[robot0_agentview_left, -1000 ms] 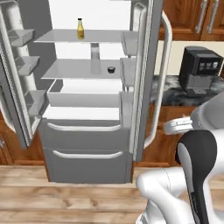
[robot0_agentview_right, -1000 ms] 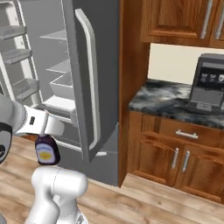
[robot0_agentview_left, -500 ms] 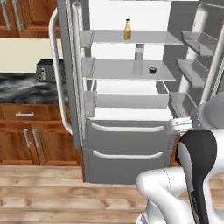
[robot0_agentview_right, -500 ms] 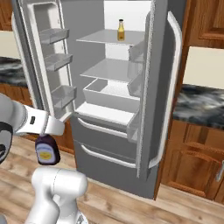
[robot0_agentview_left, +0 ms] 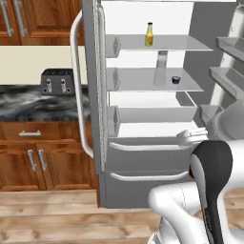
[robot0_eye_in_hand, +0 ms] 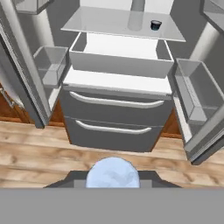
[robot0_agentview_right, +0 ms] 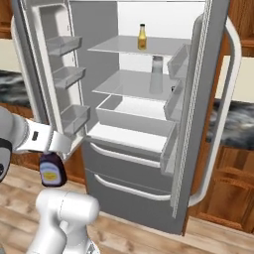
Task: Place the condiment bottle and mustard from the counter to the top shelf of the fridge. If the existing items in the fridge are on the top shelf, move them to other shelves.
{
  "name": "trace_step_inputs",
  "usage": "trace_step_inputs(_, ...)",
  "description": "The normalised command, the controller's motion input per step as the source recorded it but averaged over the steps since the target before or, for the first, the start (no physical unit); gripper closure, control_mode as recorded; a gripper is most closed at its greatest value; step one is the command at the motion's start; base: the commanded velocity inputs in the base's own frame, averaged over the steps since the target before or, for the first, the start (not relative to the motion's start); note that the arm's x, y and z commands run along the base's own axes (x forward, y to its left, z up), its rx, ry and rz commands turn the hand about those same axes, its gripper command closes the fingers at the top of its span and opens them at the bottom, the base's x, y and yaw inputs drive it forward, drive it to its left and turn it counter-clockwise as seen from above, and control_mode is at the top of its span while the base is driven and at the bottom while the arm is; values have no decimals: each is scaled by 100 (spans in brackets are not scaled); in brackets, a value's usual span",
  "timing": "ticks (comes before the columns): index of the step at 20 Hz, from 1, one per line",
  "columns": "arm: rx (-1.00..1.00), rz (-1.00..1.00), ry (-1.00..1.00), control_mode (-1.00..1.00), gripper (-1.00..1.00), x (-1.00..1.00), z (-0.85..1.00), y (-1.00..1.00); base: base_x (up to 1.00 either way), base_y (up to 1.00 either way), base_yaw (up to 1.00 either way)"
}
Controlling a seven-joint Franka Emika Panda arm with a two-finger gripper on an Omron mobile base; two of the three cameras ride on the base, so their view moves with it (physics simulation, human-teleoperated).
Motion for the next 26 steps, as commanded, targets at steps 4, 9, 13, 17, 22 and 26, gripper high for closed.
trace_step_inputs(4, 0, 0, 0, 100, 100, 0, 0, 0, 53, -7, -14)
trace_step_inputs(9, 0, 0, 0, 100, 100, 0, 0, 0, 76, 0, -18)
trace_step_inputs(13, 0, 0, 0, 100, 100, 0, 0, 0, 86, 0, -17)
trace_step_inputs(17, 0, 0, 0, 100, 100, 0, 0, 0, 81, 0, -16)
trace_step_inputs(22, 0, 0, 0, 100, 100, 0, 0, 0, 70, 0, -17)
trace_step_inputs(26, -5, -14, -16, -100, 100, 5, 73, -9, 9, 0, -5)
